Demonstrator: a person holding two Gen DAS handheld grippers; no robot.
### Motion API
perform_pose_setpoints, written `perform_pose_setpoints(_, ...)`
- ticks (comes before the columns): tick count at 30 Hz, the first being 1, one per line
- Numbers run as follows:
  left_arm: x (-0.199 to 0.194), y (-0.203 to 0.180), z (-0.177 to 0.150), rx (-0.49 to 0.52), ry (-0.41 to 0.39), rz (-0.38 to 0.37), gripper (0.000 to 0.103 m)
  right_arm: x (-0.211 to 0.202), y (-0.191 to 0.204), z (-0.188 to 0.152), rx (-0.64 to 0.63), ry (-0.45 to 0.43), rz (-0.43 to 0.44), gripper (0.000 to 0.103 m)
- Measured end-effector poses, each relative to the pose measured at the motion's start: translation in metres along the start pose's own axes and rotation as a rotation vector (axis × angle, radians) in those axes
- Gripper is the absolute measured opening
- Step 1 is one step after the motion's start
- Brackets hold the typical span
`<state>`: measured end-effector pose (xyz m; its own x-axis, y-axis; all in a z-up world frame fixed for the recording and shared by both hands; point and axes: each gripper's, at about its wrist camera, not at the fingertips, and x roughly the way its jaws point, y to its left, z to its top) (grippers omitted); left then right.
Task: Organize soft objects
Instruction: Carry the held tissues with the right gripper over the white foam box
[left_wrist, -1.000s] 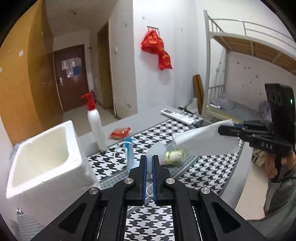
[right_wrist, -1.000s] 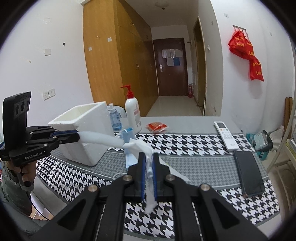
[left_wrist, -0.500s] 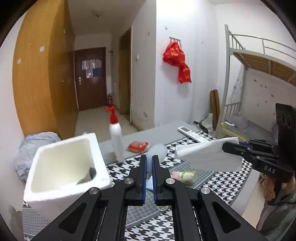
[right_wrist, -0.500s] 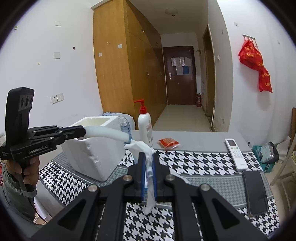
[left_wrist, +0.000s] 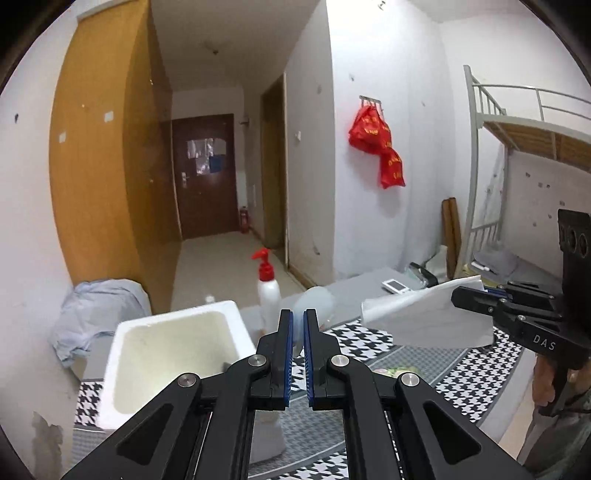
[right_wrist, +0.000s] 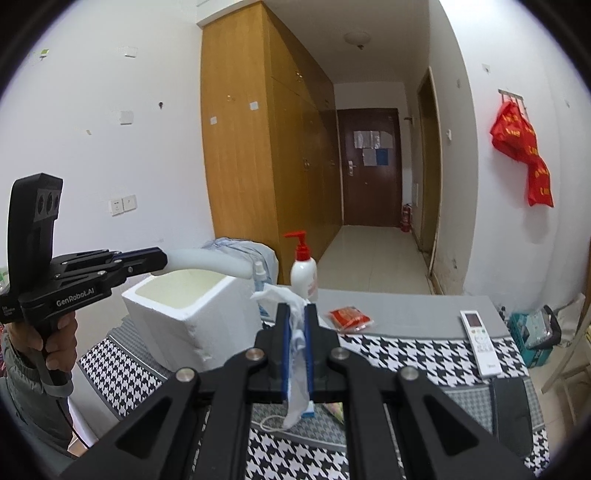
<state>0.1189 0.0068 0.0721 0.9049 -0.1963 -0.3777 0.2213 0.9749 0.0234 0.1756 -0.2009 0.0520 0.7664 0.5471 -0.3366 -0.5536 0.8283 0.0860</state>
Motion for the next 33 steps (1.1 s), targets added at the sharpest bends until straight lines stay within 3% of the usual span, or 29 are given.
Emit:
perform_pose_setpoints(15, -0.005, 0.037, 0.003, -0.040, -0.012, 0.116, 0.006, 0.022, 0.017, 0.010, -0.037, -0.007, 0.065, 0.006)
perform_pose_setpoints(33, 0.009, 0.079, -0.011, -0.116, 0.048, 0.237, 0.006, 0.044, 0.042, 0.027, -0.069, -0.006, 0.124, 0.006)
